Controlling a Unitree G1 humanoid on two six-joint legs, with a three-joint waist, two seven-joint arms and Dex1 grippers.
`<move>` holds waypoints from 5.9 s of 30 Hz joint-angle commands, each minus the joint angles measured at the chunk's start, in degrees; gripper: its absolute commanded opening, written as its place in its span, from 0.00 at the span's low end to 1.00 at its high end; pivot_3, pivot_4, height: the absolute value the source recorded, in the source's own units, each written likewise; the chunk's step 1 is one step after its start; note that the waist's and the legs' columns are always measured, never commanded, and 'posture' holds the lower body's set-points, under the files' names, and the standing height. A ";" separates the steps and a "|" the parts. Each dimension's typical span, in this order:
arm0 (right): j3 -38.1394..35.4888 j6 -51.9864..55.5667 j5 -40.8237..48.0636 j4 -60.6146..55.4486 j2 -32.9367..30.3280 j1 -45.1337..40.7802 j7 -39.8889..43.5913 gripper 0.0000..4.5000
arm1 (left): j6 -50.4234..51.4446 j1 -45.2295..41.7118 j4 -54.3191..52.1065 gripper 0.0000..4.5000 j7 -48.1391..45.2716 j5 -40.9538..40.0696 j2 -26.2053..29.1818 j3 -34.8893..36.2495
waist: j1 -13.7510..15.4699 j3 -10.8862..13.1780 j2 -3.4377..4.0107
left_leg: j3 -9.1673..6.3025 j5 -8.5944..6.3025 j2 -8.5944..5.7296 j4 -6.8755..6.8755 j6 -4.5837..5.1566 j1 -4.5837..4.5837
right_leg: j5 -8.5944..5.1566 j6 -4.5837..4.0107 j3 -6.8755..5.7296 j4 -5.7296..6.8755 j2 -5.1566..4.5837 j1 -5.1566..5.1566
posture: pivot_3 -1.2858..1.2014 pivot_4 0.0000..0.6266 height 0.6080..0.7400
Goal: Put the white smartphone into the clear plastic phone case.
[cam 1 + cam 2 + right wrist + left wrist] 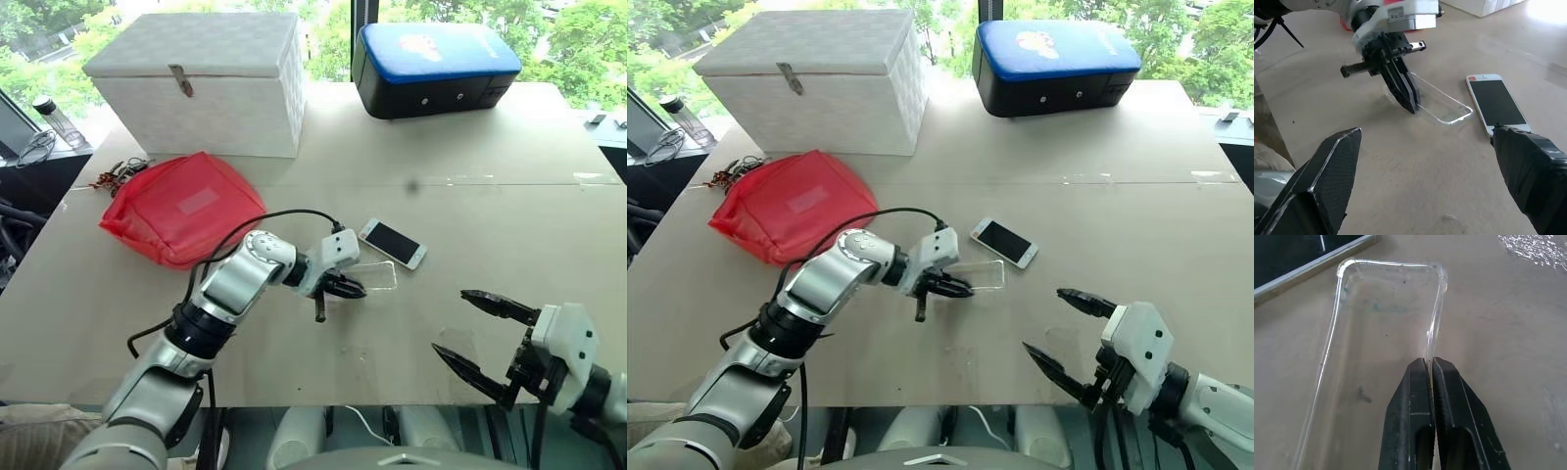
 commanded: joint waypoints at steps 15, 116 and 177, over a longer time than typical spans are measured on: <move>20.79 15.11 -8.93 16.64 0.81 -35.61 -11.24 1.00 | -2.42 18.45 -15.83 0.98 0.30 -20.83 6.63 28.96 | -1.46 0.00 0.07 | 0.15 0.01 0.08 -0.16 -0.02 0.03 | 0.00 -0.02 0.26 0.00 0.00 -0.18 | 0.52 0.24 1.00; 48.37 -13.22 -40.02 52.36 1.96 -72.39 36.11 0.61 | -29.77 48.17 -11.96 1.00 1.44 -25.97 11.40 46.19 | -1.51 -0.03 -0.01 | 0.37 -0.01 0.20 -0.63 -0.07 -0.16 | 0.10 -0.16 0.63 -0.11 0.05 -0.88 | 0.52 0.24 1.00; 47.98 -27.54 -41.95 51.63 8.72 -71.33 34.06 0.98 | -29.75 48.30 -14.00 1.00 5.19 -21.58 12.23 38.47 | -1.50 0.01 0.04 | 0.16 -0.01 0.13 -0.40 -0.07 -0.17 | 0.10 -0.16 0.42 -0.05 0.02 -0.75 | 0.52 0.24 1.00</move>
